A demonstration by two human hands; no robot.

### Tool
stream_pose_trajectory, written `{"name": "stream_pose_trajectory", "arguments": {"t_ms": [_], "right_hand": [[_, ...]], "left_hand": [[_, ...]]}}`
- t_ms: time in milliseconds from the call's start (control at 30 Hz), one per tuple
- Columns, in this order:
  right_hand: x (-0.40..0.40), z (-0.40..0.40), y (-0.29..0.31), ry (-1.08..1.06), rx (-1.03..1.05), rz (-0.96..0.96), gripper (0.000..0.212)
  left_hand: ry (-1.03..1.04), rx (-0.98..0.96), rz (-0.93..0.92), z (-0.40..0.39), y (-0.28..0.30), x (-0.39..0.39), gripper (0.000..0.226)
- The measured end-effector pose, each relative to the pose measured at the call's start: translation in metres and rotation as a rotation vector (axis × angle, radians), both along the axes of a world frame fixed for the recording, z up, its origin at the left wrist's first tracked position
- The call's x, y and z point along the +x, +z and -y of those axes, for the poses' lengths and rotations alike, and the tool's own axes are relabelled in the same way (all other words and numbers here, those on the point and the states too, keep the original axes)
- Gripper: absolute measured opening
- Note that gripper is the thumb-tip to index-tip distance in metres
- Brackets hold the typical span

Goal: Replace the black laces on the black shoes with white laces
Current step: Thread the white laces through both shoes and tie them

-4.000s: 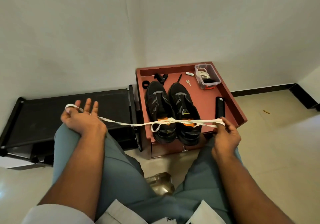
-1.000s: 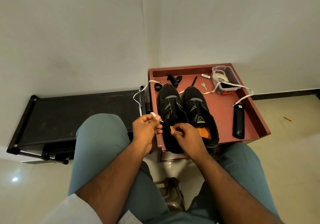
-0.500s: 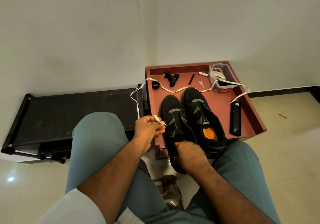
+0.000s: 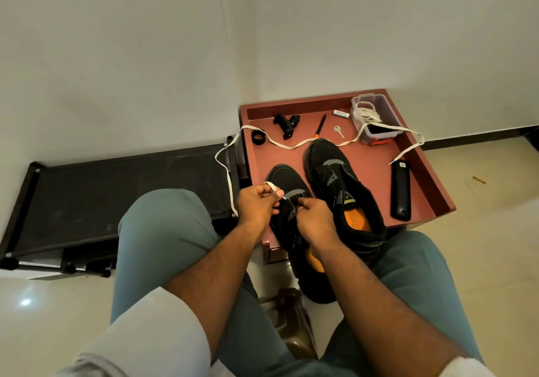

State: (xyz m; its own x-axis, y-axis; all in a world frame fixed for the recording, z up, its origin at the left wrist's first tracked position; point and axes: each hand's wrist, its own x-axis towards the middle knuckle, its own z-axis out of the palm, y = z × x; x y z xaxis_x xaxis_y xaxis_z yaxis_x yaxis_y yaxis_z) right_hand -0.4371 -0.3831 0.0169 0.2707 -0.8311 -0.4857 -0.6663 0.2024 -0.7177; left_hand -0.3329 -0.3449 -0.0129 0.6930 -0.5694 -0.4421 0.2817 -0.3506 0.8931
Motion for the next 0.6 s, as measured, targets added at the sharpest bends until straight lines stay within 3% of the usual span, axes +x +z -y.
{"name": "stream_pose_trajectory", "arguments": {"t_ms": [100, 300, 600], "right_hand": [[0.005, 0.004, -0.003, -0.033, 0.001, -0.016, 0.03], [0.003, 0.017, -0.012, -0.179, 0.169, 0.119, 0.024], [0.003, 0.018, -0.017, -0.163, 0.133, 0.162, 0.024]], "left_hand": [[-0.056, 0.046, 0.085, 0.006, -0.008, -0.001, 0.003], [-0.086, 0.123, 0.167, 0.01, -0.019, -0.006, 0.017], [-0.211, 0.271, 0.301, 0.015, -0.02, 0.005, 0.013]]}}
